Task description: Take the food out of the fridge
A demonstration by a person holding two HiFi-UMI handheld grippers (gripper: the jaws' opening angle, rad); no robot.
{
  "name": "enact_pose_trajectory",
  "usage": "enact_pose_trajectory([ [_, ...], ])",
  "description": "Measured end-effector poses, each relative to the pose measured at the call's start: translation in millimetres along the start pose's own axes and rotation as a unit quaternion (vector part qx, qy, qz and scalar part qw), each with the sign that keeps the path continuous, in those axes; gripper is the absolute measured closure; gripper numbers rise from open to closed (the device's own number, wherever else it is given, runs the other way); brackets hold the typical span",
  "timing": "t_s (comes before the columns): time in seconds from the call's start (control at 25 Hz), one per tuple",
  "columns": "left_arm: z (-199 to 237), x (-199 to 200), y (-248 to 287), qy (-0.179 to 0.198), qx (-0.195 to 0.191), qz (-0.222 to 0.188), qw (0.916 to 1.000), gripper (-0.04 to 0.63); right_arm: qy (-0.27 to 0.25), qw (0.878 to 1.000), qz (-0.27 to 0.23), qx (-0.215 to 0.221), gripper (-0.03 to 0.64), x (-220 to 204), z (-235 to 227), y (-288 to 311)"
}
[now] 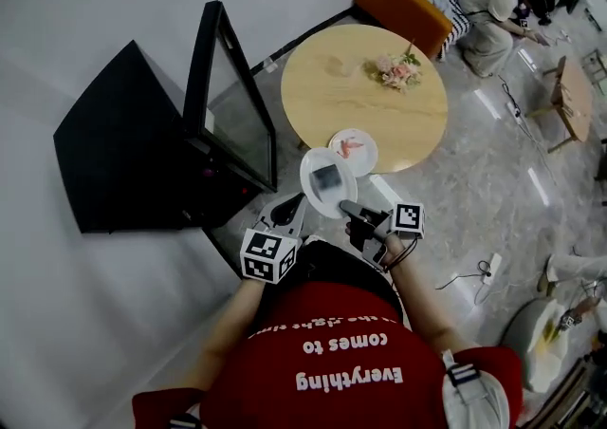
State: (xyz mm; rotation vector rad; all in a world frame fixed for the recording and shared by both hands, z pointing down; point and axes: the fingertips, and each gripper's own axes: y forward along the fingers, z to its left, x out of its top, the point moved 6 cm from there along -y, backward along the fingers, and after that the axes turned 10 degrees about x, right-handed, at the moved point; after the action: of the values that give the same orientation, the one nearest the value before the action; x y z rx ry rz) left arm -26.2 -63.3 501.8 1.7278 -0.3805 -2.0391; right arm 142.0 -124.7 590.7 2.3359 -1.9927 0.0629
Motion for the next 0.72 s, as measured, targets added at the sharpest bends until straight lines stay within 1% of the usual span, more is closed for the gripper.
enact_pose_trajectory([
  [0.12,-15.5,6.2,19.6,0.006,-0.023,0.003,0.9997,0.589,0.003,0.999,-0.044,0.003,0.578,12.6,-2.2,-23.8],
  [0.24,-33.9,8.9,36.1,0.023,-0.049,0.013,0.9984,0.589,0.005,0.996,-0.086,0.006,0.578,22.6,-4.8,-50.3],
  [0.32,-45.7,8.5,46.1,0.031,-0.065,0.019,0.9972,0.589,0.011,0.993,-0.116,0.010,0.578,29.7,-8.1,-67.7],
  [0.44,-57.1,5.2,57.9,0.031,-0.081,0.025,0.9959,0.589,0.028,0.986,-0.161,0.012,0.578,43.3,-22.4,-88.5],
  [0.56,-68.6,2.5,65.5,0.032,-0.095,0.030,0.9945,0.589,0.037,0.978,-0.206,-0.002,0.578,64.1,-41.3,-109.7],
  [0.72,-80.8,2.2,72.0,0.042,-0.106,0.042,0.9925,0.589,0.024,0.968,-0.246,-0.035,0.577,102.1,-62.8,-129.6],
])
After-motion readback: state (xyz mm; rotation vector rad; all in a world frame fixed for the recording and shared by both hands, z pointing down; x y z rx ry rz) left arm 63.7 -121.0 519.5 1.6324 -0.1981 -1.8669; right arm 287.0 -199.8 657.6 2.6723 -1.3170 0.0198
